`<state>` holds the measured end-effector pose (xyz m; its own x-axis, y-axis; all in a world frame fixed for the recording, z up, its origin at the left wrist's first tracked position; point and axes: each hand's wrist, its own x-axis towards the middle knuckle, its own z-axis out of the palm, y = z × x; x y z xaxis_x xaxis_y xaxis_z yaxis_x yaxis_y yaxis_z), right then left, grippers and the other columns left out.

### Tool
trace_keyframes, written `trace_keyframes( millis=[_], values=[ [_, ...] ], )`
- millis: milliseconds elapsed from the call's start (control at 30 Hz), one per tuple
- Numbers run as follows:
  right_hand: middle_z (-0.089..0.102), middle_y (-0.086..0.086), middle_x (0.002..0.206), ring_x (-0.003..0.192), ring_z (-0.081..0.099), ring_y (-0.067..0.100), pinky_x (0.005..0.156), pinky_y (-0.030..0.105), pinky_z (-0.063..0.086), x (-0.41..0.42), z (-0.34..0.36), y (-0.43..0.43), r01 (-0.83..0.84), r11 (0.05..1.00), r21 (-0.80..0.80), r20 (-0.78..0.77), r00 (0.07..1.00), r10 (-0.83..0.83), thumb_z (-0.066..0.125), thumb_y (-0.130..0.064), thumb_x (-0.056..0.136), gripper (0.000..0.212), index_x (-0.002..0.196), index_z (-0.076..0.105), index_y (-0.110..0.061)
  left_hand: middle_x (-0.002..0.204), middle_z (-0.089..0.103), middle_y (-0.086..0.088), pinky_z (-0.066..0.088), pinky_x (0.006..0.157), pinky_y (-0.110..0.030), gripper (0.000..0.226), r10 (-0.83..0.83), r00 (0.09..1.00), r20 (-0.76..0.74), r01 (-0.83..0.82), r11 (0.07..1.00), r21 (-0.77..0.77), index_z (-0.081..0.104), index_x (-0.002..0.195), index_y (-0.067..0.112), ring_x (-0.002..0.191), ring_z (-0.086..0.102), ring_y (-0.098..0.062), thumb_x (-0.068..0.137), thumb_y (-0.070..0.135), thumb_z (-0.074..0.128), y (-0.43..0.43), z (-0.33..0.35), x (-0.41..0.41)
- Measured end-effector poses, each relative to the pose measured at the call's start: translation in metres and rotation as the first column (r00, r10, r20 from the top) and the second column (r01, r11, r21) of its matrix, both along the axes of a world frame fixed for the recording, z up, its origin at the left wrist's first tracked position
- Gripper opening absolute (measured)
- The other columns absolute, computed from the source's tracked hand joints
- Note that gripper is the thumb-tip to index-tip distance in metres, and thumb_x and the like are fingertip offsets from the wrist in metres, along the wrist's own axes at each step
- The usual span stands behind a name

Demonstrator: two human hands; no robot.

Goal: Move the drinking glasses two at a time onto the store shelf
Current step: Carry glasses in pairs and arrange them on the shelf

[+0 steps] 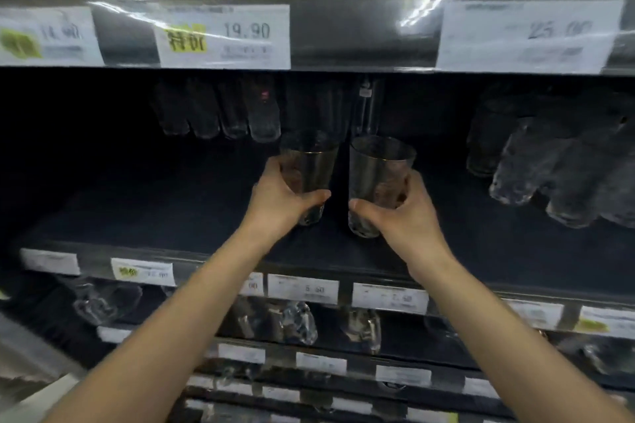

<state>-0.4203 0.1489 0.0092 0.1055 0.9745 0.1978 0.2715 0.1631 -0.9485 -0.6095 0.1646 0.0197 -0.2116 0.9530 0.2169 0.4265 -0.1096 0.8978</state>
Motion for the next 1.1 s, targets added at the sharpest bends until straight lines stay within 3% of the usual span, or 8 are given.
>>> trace_keyframes(
  millis=[133, 233, 500, 633, 733, 867, 967, 1100],
  values=[
    [0.065, -0.016, 0.100, 0.090, 0.062, -0.006, 0.068, 0.010, 0.047, -0.032, -0.004, 0.023, 0.031, 0.999, 0.012, 0.017, 0.999, -0.031, 0.087, -0.028, 0.071, 0.057, 0.115, 0.050, -0.029, 0.112, 0.068, 0.005, 0.052, 0.092, -0.025, 0.070, -0.089, 0.995, 0.039, 0.090, 0.996, -0.007, 0.053, 0.125, 0.014, 0.103, 0.064, -0.007, 0.067, 0.027, 0.090, 0.035, -0.006, -0.037],
    [0.064, -0.016, 0.102, 0.091, 0.061, -0.007, 0.074, 0.012, 0.047, -0.050, -0.007, 0.040, 0.058, 0.998, 0.020, 0.007, 0.998, -0.059, 0.087, -0.028, 0.071, 0.060, 0.118, 0.049, -0.030, 0.113, 0.065, 0.010, 0.050, 0.094, -0.023, 0.071, -0.161, 0.986, 0.049, 0.162, 0.987, -0.013, 0.049, 0.129, 0.018, 0.105, 0.062, -0.003, 0.070, 0.027, 0.088, 0.058, -0.008, -0.056],
    [0.062, -0.015, 0.110, 0.099, 0.060, -0.004, 0.086, 0.017, 0.050, -0.071, -0.007, 0.084, 0.062, 0.998, 0.018, 0.013, 0.998, -0.063, 0.084, -0.029, 0.075, 0.062, 0.121, 0.042, -0.033, 0.136, 0.056, 0.003, 0.047, 0.104, -0.030, 0.086, -0.190, 0.973, 0.127, 0.192, 0.981, -0.002, 0.038, 0.141, 0.019, 0.122, 0.055, -0.011, 0.071, 0.032, 0.087, 0.114, -0.017, -0.076],
    [0.059, -0.013, 0.116, 0.105, 0.058, 0.002, 0.088, 0.016, 0.047, -0.078, -0.010, 0.101, 0.090, 0.995, 0.036, 0.037, 0.995, -0.092, 0.081, -0.031, 0.078, 0.070, 0.133, 0.038, -0.030, 0.127, 0.058, 0.000, 0.051, 0.093, -0.022, 0.072, -0.152, 0.955, 0.256, 0.150, 0.988, 0.027, 0.036, 0.127, 0.018, 0.113, 0.060, -0.011, 0.074, 0.025, 0.086, 0.137, -0.025, -0.072],
    [0.059, -0.012, 0.115, 0.107, 0.059, 0.006, 0.084, 0.013, 0.046, -0.082, -0.015, 0.111, 0.124, 0.991, 0.046, 0.049, 0.991, -0.127, 0.080, -0.035, 0.079, 0.065, 0.131, 0.040, -0.028, 0.117, 0.059, 0.002, 0.051, 0.088, -0.021, 0.068, -0.128, 0.944, 0.304, 0.121, 0.992, 0.042, 0.038, 0.121, 0.017, 0.106, 0.060, -0.009, 0.074, 0.027, 0.086, 0.153, -0.032, -0.068],
    [0.059, -0.012, 0.115, 0.108, 0.060, 0.007, 0.081, 0.012, 0.045, -0.082, -0.019, 0.123, 0.156, 0.987, 0.026, 0.051, 0.986, -0.158, 0.080, -0.036, 0.079, 0.069, 0.135, 0.042, -0.022, 0.097, 0.061, 0.010, 0.051, 0.083, -0.020, 0.046, -0.109, 0.964, 0.243, 0.095, 0.993, 0.068, 0.050, 0.106, 0.021, 0.091, 0.061, -0.005, 0.077, 0.030, 0.084, 0.174, -0.034, -0.065],
    [0.058, -0.011, 0.117, 0.110, 0.058, 0.008, 0.084, 0.015, 0.045, -0.083, -0.021, 0.133, 0.152, 0.988, 0.010, 0.081, 0.985, -0.152, 0.080, -0.037, 0.079, 0.071, 0.136, 0.041, -0.021, 0.107, 0.070, -0.002, 0.053, 0.084, -0.021, 0.051, -0.064, 0.980, 0.190, 0.048, 0.995, 0.089, 0.061, 0.114, 0.010, 0.099, 0.066, -0.015, 0.076, 0.036, 0.083, 0.190, -0.037, -0.062],
    [0.059, -0.008, 0.126, 0.116, 0.057, 0.011, 0.096, 0.022, 0.047, -0.085, -0.023, 0.144, 0.146, 0.989, 0.009, 0.114, 0.983, -0.146, 0.081, -0.035, 0.079, 0.071, 0.136, 0.042, -0.021, 0.107, 0.072, -0.008, 0.041, 0.059, 0.001, 0.048, 0.003, 0.992, 0.129, -0.018, 0.994, 0.112, 0.066, 0.113, 0.000, 0.093, 0.066, -0.014, 0.080, 0.033, 0.079, 0.200, -0.037, -0.058]
  ],
)
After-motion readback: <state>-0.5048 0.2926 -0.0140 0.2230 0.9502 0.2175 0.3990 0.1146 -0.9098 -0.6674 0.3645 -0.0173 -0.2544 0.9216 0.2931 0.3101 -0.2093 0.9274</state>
